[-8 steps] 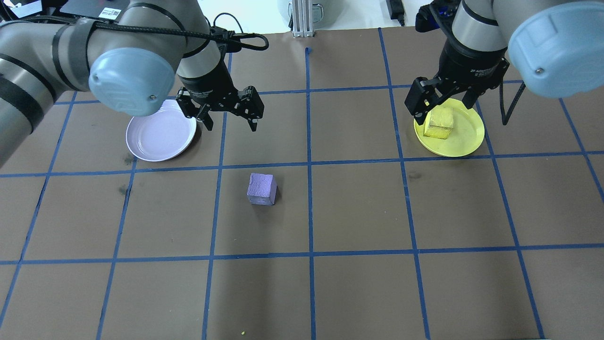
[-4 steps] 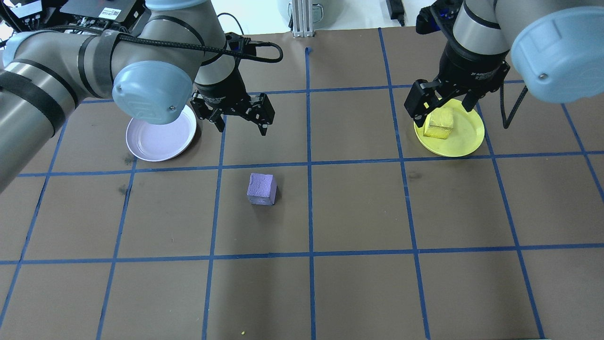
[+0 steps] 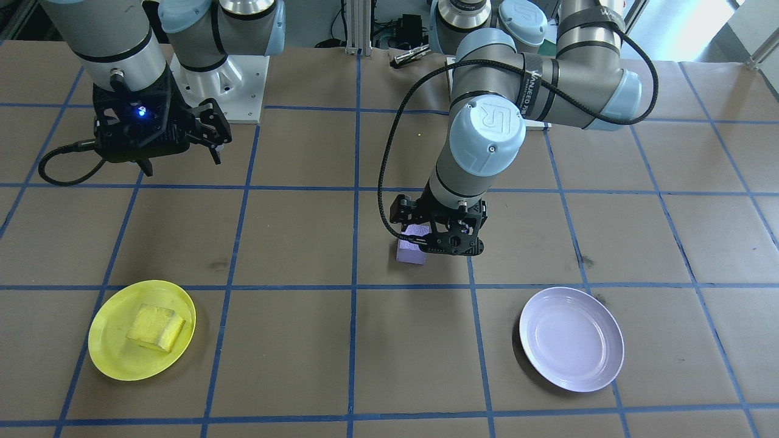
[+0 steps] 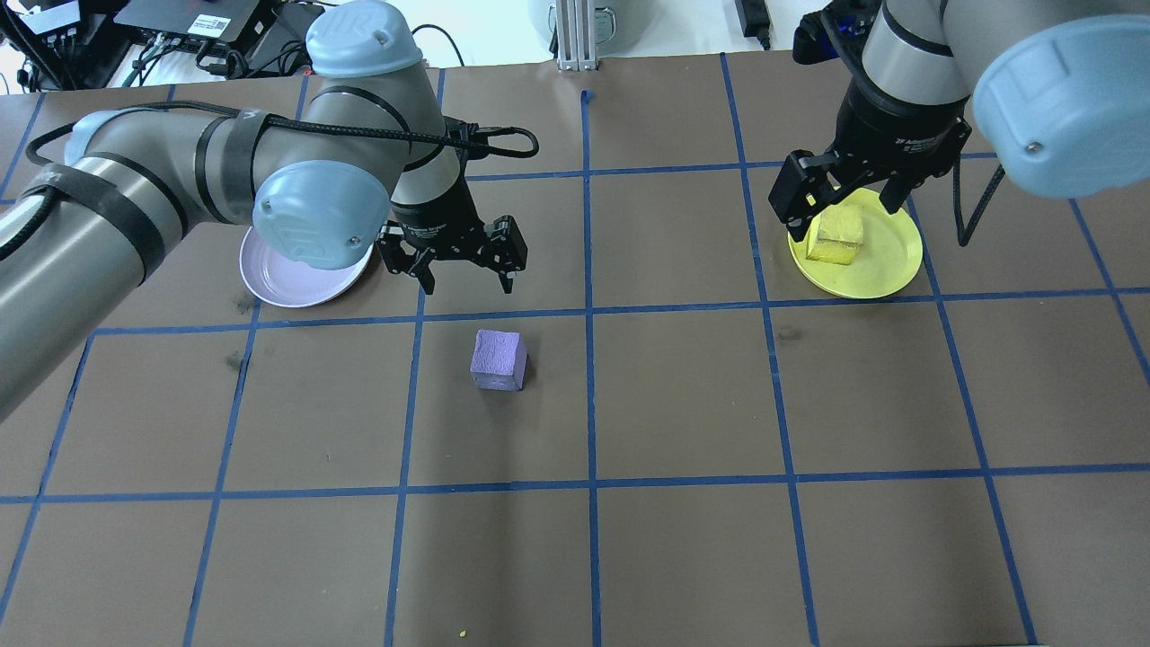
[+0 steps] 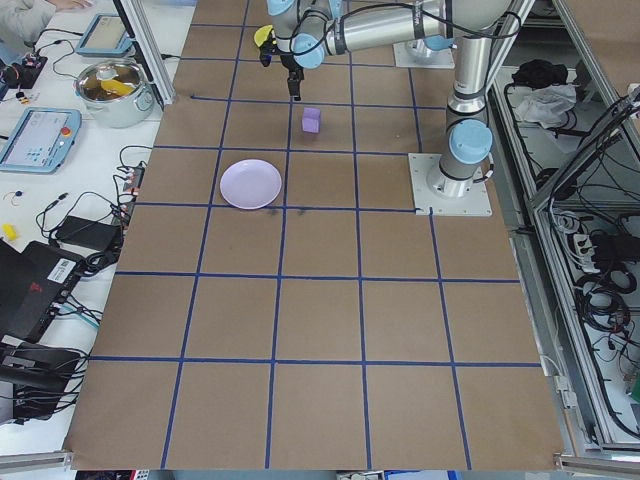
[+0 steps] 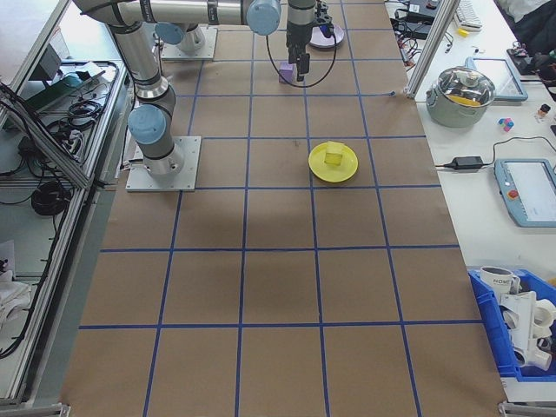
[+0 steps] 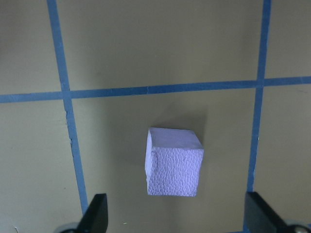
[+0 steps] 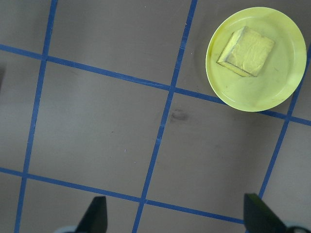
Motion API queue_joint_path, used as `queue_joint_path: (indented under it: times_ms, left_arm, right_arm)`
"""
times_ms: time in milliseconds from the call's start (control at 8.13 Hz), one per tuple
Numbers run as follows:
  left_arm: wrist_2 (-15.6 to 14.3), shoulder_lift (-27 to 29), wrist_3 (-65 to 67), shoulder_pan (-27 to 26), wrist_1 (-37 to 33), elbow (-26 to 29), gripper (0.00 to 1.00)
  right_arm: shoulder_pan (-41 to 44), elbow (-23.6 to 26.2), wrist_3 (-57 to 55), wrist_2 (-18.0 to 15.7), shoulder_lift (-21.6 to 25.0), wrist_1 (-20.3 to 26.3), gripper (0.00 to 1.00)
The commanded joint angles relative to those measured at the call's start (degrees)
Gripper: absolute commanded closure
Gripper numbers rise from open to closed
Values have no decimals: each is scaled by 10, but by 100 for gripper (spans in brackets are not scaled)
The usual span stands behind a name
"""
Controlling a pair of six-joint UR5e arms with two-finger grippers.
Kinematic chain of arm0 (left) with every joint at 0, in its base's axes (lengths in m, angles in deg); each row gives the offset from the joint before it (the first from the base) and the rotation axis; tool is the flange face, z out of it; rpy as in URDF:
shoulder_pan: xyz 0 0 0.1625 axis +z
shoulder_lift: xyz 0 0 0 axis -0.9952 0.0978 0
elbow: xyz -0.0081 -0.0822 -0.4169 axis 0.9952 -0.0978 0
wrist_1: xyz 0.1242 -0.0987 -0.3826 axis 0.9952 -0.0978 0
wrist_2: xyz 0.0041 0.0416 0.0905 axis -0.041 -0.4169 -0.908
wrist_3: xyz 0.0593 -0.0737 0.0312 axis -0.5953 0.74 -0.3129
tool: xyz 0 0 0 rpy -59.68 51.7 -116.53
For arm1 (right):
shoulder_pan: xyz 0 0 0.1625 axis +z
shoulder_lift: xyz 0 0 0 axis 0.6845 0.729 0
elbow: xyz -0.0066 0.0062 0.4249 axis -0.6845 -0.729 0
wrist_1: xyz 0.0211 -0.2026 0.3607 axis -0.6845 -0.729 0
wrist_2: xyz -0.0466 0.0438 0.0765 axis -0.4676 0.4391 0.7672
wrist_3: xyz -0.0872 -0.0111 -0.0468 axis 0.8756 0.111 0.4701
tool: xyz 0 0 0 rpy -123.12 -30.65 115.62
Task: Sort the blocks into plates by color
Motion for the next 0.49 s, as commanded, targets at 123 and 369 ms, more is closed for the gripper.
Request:
queue_joint_path:
  times_ms: [123,369]
  left_arm:
    - [2,31,22,-1,44,-38,0]
    - [4,50,23,-6,65,-43,0]
  right_arm:
    - [-1,0,-12,2,-4,-15,0]
    - [-1,-1,-12,-5,-2,-13,0]
